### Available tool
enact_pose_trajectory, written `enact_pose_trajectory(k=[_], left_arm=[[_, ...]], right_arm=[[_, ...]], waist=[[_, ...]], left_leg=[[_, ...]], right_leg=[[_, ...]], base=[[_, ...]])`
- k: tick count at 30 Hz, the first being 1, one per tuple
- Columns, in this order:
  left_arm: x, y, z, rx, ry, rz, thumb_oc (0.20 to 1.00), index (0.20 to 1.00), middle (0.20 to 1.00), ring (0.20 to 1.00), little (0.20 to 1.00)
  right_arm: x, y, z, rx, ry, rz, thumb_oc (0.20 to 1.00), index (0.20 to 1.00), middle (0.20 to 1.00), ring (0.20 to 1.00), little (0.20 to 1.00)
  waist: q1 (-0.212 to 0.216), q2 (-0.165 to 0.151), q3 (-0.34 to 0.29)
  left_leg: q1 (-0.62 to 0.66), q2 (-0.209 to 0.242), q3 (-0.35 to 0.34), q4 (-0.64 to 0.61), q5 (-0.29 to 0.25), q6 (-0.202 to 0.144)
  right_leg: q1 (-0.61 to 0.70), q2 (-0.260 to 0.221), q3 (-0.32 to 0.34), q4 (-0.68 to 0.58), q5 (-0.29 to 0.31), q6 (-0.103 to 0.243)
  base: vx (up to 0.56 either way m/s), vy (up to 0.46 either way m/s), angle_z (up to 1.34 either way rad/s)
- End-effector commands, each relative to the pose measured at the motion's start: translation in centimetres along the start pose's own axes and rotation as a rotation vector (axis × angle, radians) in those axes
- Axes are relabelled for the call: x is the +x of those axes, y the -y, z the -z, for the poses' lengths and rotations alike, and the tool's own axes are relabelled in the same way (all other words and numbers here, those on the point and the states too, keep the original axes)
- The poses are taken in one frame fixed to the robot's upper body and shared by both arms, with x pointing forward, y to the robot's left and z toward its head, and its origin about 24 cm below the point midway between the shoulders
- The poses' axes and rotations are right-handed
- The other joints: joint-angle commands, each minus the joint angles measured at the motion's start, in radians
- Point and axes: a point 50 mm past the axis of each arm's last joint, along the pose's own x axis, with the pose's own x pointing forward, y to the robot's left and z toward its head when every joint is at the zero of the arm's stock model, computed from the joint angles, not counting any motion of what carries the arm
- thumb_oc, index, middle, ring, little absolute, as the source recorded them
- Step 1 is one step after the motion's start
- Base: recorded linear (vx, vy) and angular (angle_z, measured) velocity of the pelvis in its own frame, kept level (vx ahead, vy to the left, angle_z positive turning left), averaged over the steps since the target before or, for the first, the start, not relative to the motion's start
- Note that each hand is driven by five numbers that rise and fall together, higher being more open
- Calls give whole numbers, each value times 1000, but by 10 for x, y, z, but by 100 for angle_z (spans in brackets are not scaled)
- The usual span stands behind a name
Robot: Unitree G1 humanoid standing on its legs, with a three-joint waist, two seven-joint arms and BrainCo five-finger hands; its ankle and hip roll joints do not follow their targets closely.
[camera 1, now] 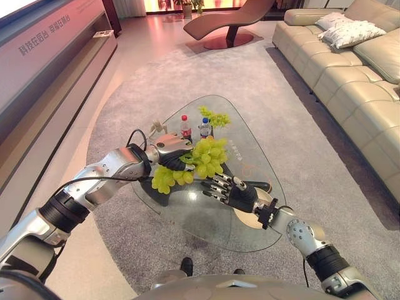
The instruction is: Pick up fruits into the plate
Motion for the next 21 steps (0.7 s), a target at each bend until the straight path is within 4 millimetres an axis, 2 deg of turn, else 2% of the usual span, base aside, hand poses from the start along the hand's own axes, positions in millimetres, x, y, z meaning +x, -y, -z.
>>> enact_pose_trajectory(k=[1, 6, 11, 16, 21], left_arm=[[-5, -54, 9, 106, -21, -177, 200, 200, 200, 200, 200], [-9, -62, 12, 156, -3, -149, 200, 200, 200, 200, 200], [-11, -74, 9, 192, 34, -134, 200, 200, 200, 200, 200], [-8, -80, 1, 194, 92, -117, 200, 200, 200, 200, 200], [-5, -80, -7, 193, 149, -98, 200, 200, 200, 200, 200]], right_arm=[[-16, 16, -34, -308, 88, 117, 1000, 1000, 1000, 1000, 1000], [-38, 38, -54, -396, 84, 216, 1000, 1000, 1000, 1000, 1000], [-53, 45, -74, -456, 94, 250, 1000, 1000, 1000, 1000, 1000], [-58, 47, -86, -504, 93, 254, 1000, 1000, 1000, 1000, 1000], [-52, 43, -87, -508, 78, 211, 1000, 1000, 1000, 1000, 1000]], waist=[[16, -22, -25], [11, -27, -20], [10, -31, -17], [13, -33, -21], [18, -34, -25]], left_leg=[[104, -7, 101, 27, -197, -7], [112, -5, 103, 27, -200, -9], [115, -4, 105, 30, -205, -9], [122, -3, 103, 27, -208, -10], [124, -3, 102, 27, -209, -10]], right_leg=[[34, -45, -31, 20, -89, 62], [40, -47, -34, 22, -88, 62], [43, -50, -38, 21, -88, 63], [50, -50, -40, 18, -89, 65], [54, -50, -40, 15, -90, 64]], base=[[0, 0, 0], [0, 0, 0], [0, 0, 0], [8, -13, 4], [0, 0, 0]])
